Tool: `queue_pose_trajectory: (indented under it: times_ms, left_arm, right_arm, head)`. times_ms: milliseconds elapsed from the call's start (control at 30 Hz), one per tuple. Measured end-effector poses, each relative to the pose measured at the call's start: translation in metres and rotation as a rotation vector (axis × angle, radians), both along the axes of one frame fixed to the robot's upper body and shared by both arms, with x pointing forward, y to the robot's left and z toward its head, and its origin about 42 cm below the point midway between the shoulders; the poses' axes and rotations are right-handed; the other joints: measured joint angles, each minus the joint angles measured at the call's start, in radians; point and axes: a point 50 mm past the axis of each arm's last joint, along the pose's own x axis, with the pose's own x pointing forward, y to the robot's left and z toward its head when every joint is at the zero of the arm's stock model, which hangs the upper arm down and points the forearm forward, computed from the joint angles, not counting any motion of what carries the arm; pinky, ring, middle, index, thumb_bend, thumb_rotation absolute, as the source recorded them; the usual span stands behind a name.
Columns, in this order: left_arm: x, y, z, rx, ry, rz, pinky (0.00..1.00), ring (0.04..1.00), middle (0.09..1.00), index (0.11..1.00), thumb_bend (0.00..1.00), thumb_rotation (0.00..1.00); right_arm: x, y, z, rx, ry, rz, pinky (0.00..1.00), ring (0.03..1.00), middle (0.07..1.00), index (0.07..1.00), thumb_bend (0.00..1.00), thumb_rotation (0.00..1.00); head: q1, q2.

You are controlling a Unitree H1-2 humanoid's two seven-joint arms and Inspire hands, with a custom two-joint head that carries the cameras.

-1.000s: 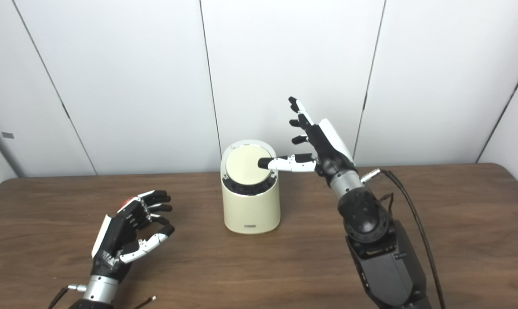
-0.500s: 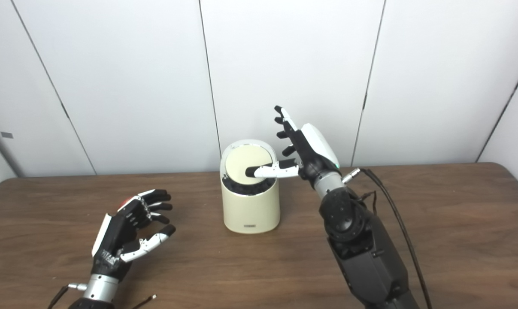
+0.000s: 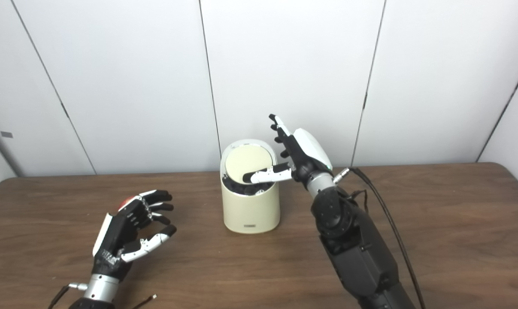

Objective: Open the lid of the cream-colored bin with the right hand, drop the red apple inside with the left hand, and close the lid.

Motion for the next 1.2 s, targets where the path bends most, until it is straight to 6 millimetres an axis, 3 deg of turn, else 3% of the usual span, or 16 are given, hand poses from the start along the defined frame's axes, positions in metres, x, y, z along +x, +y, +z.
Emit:
queue_pose_trajectory:
  times_ms: [233,633,1000,1200]
  left_arm:
    - [0.0,-0.001,0.0,0.001,-0.001,-0.004,0.54,0.676,0.733,0.73,0.61,0.0]
    - [-0.001,-0.003,0.0,0.004,-0.002,-0.021,0.53,0.669,0.731,0.73,0.63,0.0]
    - [-0.002,-0.006,0.0,0.013,-0.005,-0.033,0.54,0.677,0.739,0.737,0.62,0.0]
    - [-0.002,-0.007,0.001,0.015,-0.007,-0.036,0.54,0.673,0.735,0.734,0.63,0.02]
  right_arm:
    - [0.003,0.0,0.001,-0.009,-0.004,-0.011,0.62,0.826,0.926,0.987,0.85,0.32]
    - [0.008,-0.006,-0.004,-0.028,0.017,-0.034,0.65,0.84,0.928,0.981,0.86,0.32]
    - [0.011,0.001,0.006,-0.102,0.005,-0.033,0.67,0.873,0.942,0.975,0.91,0.29]
    - [0.012,0.004,0.01,-0.127,-0.01,-0.028,0.65,0.838,0.926,0.974,0.94,0.27]
  head:
    - [0.0,0.005]
    - [0.0,0.015]
    - [0.009,0.023]
    - [0.018,0.029]
